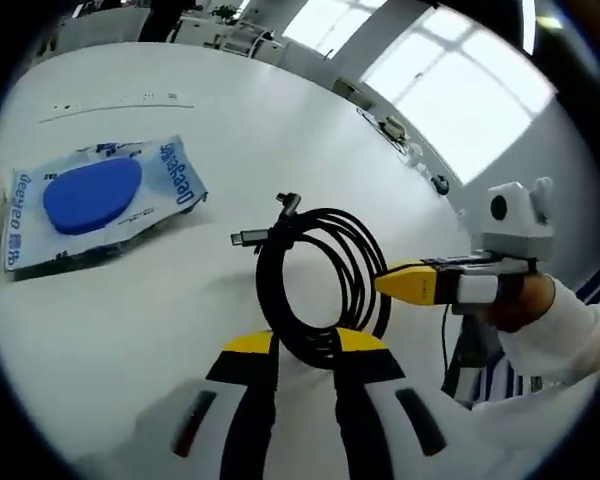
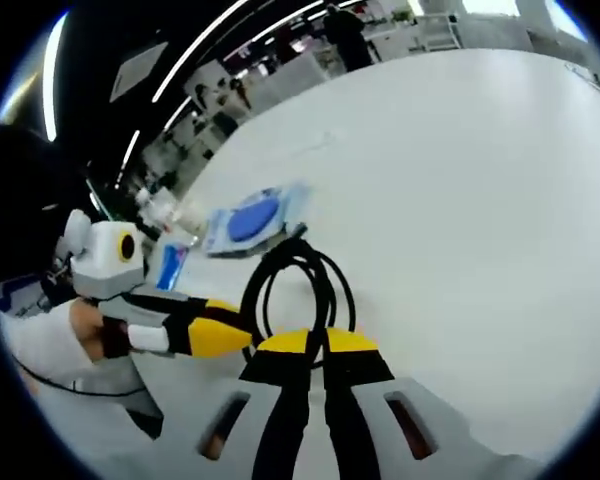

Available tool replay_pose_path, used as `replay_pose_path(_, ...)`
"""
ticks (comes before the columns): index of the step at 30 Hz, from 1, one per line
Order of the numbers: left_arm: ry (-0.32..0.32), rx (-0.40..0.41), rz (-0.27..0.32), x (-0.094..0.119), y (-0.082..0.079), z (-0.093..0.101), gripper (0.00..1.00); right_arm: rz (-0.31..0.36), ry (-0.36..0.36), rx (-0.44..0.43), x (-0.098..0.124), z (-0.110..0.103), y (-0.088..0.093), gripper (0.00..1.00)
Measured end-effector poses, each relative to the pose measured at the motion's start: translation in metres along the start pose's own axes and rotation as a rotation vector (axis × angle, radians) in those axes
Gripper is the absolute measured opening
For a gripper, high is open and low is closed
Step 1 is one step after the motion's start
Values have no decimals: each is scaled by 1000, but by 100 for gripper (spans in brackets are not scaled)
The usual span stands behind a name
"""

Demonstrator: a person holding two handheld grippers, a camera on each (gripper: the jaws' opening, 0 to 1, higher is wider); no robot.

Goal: Arrange the tabletop items into an orderly group along one side of the table until the central work area is clear of visible clutter.

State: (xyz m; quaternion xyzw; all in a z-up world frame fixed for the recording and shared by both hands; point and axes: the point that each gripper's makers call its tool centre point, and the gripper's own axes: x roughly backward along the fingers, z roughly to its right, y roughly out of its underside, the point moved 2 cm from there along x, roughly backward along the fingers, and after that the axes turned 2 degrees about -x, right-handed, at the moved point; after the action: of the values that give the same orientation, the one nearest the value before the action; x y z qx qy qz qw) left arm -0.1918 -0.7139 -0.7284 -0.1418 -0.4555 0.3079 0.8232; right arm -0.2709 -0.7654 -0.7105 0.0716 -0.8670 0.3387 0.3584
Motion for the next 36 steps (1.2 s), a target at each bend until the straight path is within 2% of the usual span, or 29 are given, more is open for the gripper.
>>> replay_pose_path(2,6,33,4,-2,-2,-2,18,-5,8,-5,-4,5,3,1)
replay_pose_path(5,2,42,7,-7,-3,-7,20,-14,14,-5,-13,9,10,1)
replay_pose_path(9,-18,40,-27,-16,8,-15,27,-27,14,-25,-25,11,18,2)
replay_pose_path(10,2,38,-15,-14,9,-12,26,-29,13,-25,-27,11,20,2)
replay_pose_path(11,-40,46,7,-13,6,-20,25,-23,23,-24,-28,13,20,2)
replay_pose_path(16,-24,68,5,-11,6,-19,27,-24,14,-43,-31,14,21,2)
replay_pose_path(22,-20,64,34,-10,8,-16,32,-12,16,-72,-31,16,22,3)
replay_pose_path(29,-43,53,43,-6,9,-16,32,-24,20,13,-30,12,23,7)
replay_pose_path(31,-65,23,34,-3,11,-19,32,-26,9,19,-28,11,23,10)
replay_pose_path(36,-71,14,103,14,1,-20,36,6,16,20,-19,15,24,19)
